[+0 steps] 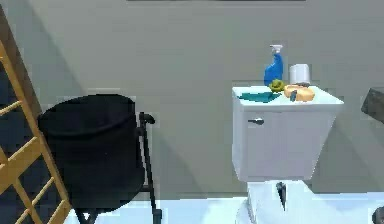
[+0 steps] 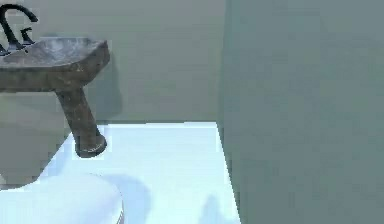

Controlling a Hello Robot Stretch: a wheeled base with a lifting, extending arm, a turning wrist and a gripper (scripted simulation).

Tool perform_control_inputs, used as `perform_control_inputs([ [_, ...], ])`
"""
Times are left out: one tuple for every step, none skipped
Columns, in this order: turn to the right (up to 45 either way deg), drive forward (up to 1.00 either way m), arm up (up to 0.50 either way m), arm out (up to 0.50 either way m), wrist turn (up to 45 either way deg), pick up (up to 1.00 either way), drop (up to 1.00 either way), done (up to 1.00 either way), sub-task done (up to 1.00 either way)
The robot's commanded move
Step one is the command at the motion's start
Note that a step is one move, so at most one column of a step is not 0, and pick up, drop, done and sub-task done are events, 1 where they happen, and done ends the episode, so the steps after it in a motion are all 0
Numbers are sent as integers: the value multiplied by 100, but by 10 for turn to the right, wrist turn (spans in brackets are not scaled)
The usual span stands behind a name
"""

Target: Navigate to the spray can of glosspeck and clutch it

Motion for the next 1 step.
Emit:
perform_control_inputs([
  [-450,0,0,0,0,0,0,0,0],
])
